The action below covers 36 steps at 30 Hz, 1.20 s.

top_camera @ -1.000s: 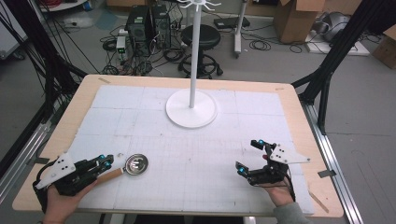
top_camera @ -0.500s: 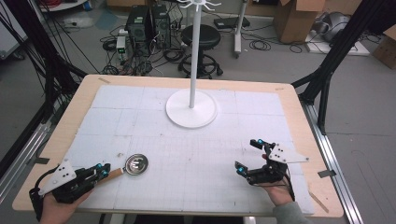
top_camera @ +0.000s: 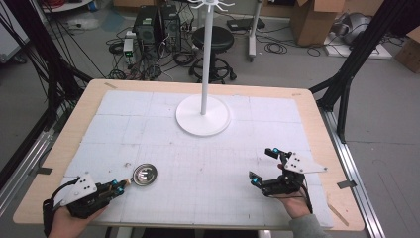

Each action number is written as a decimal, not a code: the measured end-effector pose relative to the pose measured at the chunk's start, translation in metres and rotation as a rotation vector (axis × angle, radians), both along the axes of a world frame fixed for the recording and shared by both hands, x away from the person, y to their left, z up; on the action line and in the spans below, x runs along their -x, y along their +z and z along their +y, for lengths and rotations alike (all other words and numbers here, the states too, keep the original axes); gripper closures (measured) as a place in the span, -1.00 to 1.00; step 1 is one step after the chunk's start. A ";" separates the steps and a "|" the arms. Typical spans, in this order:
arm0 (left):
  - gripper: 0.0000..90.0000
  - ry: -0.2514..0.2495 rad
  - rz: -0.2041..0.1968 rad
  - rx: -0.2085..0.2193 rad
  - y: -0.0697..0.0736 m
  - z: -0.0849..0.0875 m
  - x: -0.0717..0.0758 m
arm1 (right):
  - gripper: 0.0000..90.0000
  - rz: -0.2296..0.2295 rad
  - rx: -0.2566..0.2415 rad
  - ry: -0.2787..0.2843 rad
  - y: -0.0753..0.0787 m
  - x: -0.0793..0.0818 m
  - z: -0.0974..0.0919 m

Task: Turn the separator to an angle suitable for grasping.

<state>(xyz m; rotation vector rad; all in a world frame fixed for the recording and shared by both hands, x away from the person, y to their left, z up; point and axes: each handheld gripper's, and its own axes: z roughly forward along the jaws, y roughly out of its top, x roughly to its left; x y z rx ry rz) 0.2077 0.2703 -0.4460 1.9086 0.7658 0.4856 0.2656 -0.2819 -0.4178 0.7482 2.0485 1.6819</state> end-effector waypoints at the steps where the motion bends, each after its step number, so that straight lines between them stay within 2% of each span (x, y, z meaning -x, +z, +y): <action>1: 0.99 0.001 0.007 -0.001 -0.001 0.000 0.000 | -0.99 0.000 0.000 -0.001 0.000 0.000 0.000; 16: 0.99 0.011 0.069 -0.038 -0.008 0.003 -0.004 | -0.99 0.001 -0.003 -0.002 0.000 0.001 -0.001; 25: 1.00 0.017 0.088 -0.057 -0.010 0.003 -0.005 | -0.99 0.005 -0.003 -0.004 0.000 0.001 -0.001; 36: 1.00 0.033 0.101 -0.042 -0.009 0.003 -0.008 | -0.99 0.004 0.000 -0.003 0.000 0.002 -0.001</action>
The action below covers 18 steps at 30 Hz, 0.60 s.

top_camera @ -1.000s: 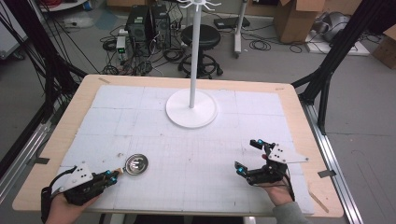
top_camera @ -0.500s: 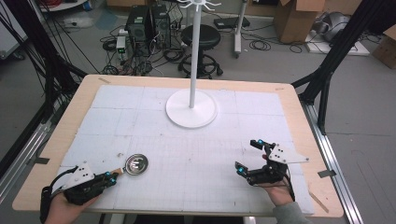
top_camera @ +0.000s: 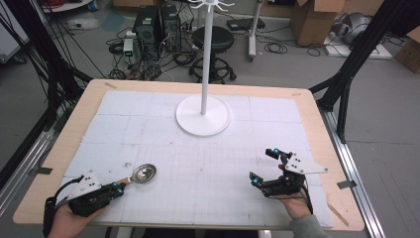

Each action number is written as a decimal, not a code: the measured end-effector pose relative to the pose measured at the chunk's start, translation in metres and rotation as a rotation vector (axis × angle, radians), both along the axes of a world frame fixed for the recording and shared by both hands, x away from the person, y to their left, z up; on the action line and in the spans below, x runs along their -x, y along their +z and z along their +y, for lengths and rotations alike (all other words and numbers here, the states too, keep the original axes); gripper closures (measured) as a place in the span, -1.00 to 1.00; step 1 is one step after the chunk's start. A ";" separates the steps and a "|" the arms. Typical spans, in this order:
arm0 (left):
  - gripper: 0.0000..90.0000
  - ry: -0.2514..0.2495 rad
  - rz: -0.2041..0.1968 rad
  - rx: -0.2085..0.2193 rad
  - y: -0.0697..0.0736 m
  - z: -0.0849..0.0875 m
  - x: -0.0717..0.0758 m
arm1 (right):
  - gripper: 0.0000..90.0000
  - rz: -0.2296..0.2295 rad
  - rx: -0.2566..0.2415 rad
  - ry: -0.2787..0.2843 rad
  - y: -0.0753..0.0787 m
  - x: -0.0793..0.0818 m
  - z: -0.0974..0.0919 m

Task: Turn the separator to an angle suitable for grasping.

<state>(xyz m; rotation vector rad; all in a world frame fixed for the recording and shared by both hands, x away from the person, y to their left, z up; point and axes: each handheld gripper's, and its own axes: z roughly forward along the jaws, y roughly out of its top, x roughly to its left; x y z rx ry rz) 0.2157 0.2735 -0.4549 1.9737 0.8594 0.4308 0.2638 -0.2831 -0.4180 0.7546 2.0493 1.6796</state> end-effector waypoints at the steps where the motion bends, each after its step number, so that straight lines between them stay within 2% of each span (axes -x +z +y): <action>1: 1.00 0.000 0.000 0.000 0.000 0.000 0.000 | -0.99 -0.001 0.000 0.000 0.000 0.000 0.000; 11: 1.00 0.033 0.028 0.022 0.001 0.004 -0.004 | -0.99 0.001 0.002 -0.004 -0.001 0.000 -0.002; 18: 1.00 0.062 0.046 0.019 0.003 0.008 -0.008 | -0.99 -0.002 0.003 -0.006 -0.001 0.001 -0.002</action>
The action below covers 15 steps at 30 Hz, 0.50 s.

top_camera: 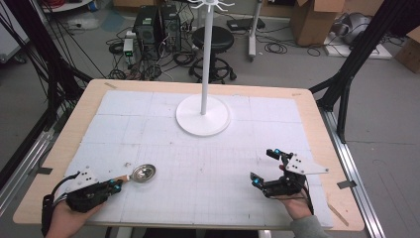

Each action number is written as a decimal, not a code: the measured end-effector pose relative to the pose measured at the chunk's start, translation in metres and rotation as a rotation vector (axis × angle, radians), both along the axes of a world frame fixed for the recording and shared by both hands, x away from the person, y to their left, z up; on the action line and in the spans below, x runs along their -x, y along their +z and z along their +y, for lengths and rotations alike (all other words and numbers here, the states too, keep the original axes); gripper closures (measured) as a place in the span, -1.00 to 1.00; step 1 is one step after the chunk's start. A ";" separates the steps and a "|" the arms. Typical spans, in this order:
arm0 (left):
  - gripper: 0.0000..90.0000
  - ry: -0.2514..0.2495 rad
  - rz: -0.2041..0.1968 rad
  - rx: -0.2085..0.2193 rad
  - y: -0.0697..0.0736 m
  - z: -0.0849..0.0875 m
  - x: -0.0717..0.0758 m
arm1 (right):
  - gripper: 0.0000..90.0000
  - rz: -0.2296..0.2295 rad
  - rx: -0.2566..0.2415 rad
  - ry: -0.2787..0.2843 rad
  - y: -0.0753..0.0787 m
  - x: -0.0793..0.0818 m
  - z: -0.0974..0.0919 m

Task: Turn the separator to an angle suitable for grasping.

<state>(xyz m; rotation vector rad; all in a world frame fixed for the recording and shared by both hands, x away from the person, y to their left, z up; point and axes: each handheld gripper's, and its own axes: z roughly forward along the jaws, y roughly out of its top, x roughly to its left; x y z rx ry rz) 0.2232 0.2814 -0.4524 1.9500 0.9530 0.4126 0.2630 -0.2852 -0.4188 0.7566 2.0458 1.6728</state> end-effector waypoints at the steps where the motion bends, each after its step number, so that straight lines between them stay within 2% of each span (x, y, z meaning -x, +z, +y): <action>1: 1.00 0.011 0.005 0.002 0.000 0.001 -0.001 | -0.99 0.002 0.000 0.000 0.000 0.000 0.000; 4: 1.00 0.031 0.030 0.007 0.000 0.003 -0.004 | -0.99 0.005 0.000 -0.002 0.000 0.000 -0.001; 9: 1.00 0.035 0.046 0.012 0.000 0.004 -0.006 | -0.99 0.006 -0.002 -0.003 -0.001 0.000 -0.001; 11: 1.00 0.049 0.071 0.002 0.000 0.004 -0.010 | -0.99 0.002 -0.001 -0.002 -0.001 0.000 -0.001; 15: 1.00 0.052 0.079 0.004 0.000 0.005 -0.011 | -0.99 0.007 0.006 -0.003 -0.001 0.000 0.000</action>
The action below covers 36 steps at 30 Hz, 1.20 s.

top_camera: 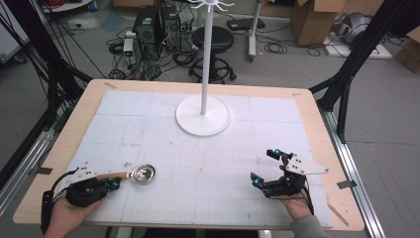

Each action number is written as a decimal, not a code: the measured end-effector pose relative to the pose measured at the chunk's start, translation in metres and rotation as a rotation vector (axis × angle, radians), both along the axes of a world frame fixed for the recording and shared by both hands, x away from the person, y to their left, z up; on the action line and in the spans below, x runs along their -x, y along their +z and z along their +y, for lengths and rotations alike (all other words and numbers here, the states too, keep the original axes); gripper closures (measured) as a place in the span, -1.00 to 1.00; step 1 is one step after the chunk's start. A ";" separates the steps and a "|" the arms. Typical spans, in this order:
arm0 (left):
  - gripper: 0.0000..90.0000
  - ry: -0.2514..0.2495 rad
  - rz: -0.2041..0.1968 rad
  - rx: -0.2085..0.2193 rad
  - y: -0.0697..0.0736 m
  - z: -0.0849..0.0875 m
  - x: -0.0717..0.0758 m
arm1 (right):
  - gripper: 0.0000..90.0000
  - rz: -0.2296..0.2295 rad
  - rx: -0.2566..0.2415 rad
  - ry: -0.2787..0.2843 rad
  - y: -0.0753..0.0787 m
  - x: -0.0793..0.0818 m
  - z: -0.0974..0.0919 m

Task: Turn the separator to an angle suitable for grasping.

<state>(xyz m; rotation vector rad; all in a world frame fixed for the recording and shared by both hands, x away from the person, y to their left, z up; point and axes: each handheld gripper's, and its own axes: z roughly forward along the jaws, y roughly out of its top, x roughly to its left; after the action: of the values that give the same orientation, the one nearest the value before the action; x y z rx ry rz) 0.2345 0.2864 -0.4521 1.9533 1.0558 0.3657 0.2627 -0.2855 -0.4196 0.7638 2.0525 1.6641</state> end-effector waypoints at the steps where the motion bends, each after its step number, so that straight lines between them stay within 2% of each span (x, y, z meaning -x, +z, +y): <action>1: 1.00 0.001 -0.003 -0.006 0.000 0.000 -0.001 | -0.99 -0.004 0.000 0.003 0.000 0.000 0.000; 20: 1.00 0.041 -0.003 -0.023 0.001 0.008 -0.016 | -0.99 -0.003 0.002 -0.004 0.000 0.002 -0.002; 29: 1.00 0.035 -0.004 -0.031 0.001 0.010 -0.026 | -0.99 -0.004 0.002 -0.009 0.000 0.004 -0.005; 36: 1.00 0.053 -0.002 -0.034 0.001 0.009 -0.033 | -0.99 -0.004 0.001 -0.013 0.000 0.005 -0.006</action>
<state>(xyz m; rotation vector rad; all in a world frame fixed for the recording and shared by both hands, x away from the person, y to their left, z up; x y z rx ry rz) 0.2671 0.2955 -0.4512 1.9574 1.1078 0.4171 0.2579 -0.2918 -0.4196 0.7717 2.0414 1.6567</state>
